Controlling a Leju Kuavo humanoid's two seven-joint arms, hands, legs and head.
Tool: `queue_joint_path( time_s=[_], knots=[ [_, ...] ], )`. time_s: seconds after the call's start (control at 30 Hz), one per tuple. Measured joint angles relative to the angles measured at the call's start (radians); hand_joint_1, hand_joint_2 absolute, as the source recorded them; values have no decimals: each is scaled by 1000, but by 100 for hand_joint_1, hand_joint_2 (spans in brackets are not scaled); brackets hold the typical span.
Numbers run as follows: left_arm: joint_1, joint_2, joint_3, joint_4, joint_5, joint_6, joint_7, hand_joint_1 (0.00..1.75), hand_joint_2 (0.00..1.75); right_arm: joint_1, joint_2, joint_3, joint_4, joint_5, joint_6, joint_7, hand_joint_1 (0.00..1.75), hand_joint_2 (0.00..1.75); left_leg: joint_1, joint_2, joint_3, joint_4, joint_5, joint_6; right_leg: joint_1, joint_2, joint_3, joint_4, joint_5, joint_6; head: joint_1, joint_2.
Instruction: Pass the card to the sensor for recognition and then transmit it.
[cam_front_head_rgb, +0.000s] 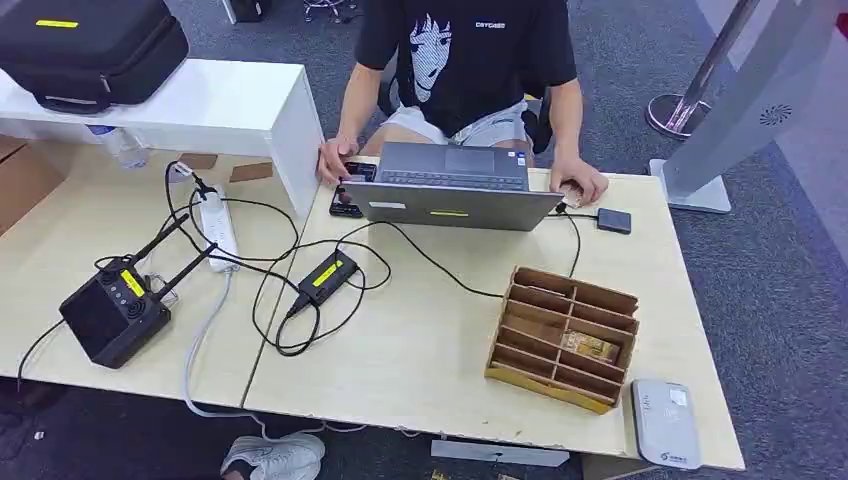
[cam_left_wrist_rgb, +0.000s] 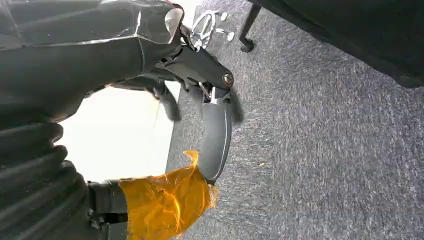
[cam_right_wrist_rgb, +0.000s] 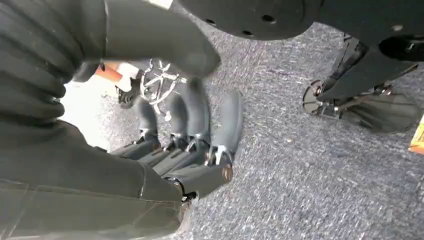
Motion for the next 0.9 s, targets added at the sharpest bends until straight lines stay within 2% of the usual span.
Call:
queue_joint_path(
  time_s=[0.43, 0.47, 0.5, 0.53, 0.9],
  knots=[
    [0, 0, -2, 2, 5, 18, 16, 0, 175, -8, 0, 0, 0, 15, -30, 9, 0, 175, 0, 0, 0, 0, 0, 0, 0, 0, 0, 0, 0, 0, 0, 0],
    [0, 0, -2, 2, 5, 18, 16, 0, 175, -8, 0, 0, 0, 15, -30, 9, 10, 175, 0, 0, 0, 0, 0, 0, 0, 0, 0, 0, 0, 0, 0, 0],
    [0, 0, -2, 2, 5, 18, 16, 0, 175, -8, 0, 0, 0, 16, -29, 6, 134, 175, 0, 0, 0, 0, 0, 0, 0, 0, 0, 0, 0, 0, 0, 0],
    [0, 0, -2, 2, 5, 18, 16, 0, 175, -7, 0, 0, 0, 16, -24, 0, 162, 175, 0, 0, 0, 0, 0, 0, 0, 0, 0, 0, 0, 0, 0, 0],
    [0, 1, -3, 3, 2, 21, 16, 0, 175, -7, 0, 0, 0, 16, 2, -20, 155, 175, 0, 0, 0, 0, 0, 0, 0, 0, 0, 0, 0, 0, 0, 0]
  ],
)
